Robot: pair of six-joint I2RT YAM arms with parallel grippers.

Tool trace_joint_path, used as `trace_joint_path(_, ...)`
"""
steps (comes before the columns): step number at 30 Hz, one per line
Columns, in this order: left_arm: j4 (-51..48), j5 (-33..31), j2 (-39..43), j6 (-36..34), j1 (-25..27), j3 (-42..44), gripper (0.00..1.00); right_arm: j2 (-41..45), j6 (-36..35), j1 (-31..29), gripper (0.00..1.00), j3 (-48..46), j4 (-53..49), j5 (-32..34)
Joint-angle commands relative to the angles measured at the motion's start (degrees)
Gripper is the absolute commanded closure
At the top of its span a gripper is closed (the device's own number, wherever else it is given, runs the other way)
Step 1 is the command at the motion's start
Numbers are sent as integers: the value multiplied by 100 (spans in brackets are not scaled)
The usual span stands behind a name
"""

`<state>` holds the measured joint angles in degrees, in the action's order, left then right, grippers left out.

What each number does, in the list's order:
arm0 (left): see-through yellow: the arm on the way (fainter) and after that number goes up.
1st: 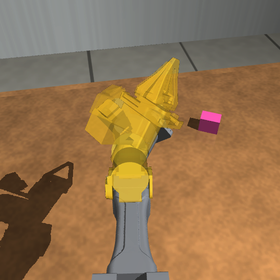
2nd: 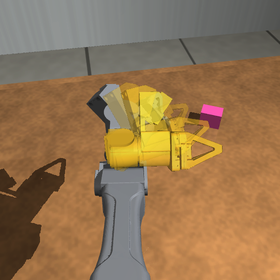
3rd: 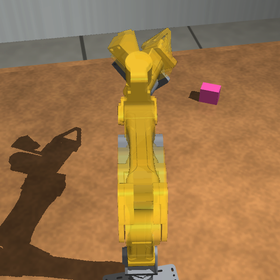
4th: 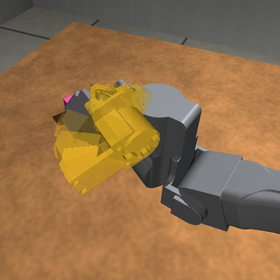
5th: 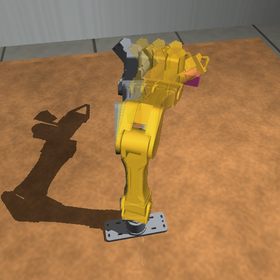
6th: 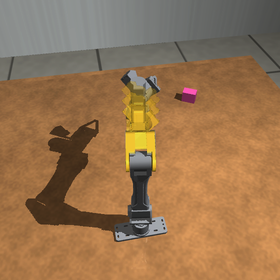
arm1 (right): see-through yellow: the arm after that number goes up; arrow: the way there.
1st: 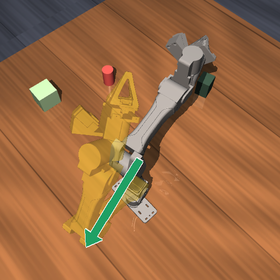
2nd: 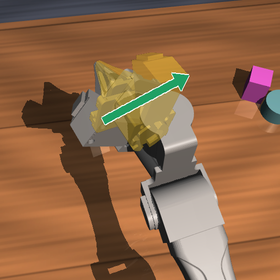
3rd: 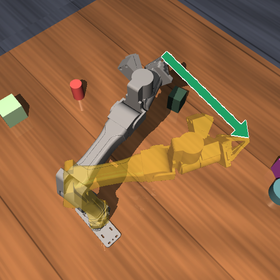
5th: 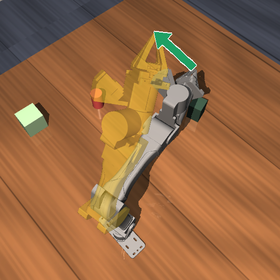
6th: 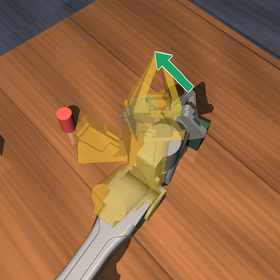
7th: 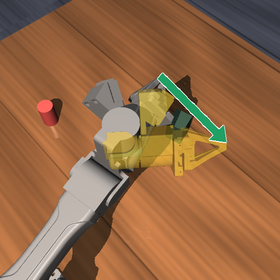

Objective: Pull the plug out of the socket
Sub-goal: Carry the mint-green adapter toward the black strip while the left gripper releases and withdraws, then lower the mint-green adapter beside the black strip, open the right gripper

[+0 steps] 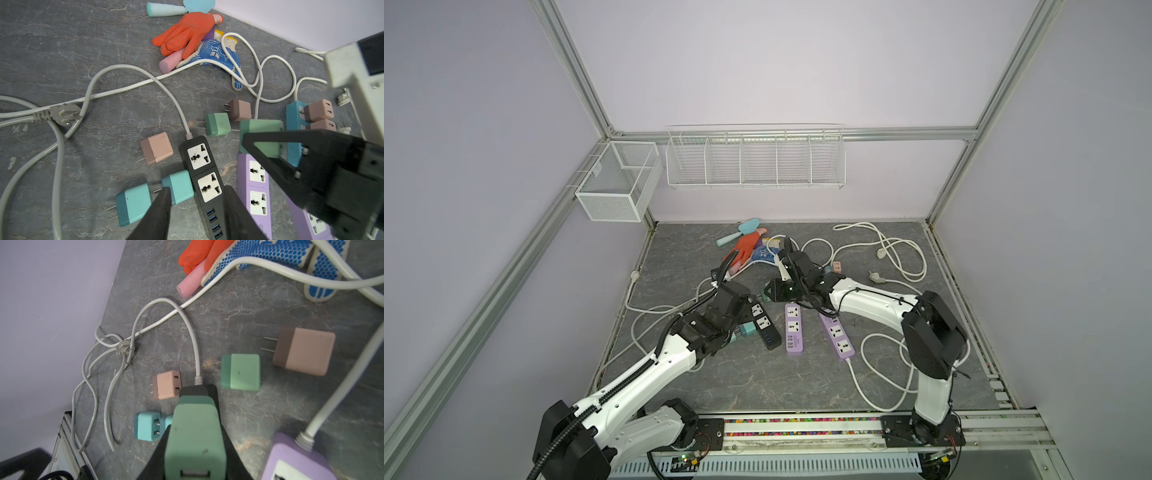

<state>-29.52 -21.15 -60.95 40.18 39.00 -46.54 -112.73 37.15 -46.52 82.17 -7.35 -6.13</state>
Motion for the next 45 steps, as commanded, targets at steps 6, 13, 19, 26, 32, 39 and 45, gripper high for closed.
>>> trace_joint_path(6,-169,27,381,117,-204,231,51,-1263,9,163,81,1322,137,-329)
trace_joint_path(13,-405,37,451,308,-210,76,47,-2039,7,209,79,2092,81,-311)
trace_joint_path(19,-528,43,507,602,-213,20,45,-2576,20,227,75,2781,-98,-481)
trace_joint_path(26,-864,-135,565,916,-227,-22,45,-3000,11,243,71,3271,-340,-509)
trace_joint_path(32,-1038,-94,689,1236,-235,-29,43,-2928,-107,256,61,3402,-730,-399)
trace_joint_path(39,-1218,9,436,1396,-269,-464,43,-2608,-298,423,47,3413,-1151,-396)
trace_joint_path(45,-1328,115,338,1329,-270,-859,42,-1945,-715,495,40,3116,-1242,-435)
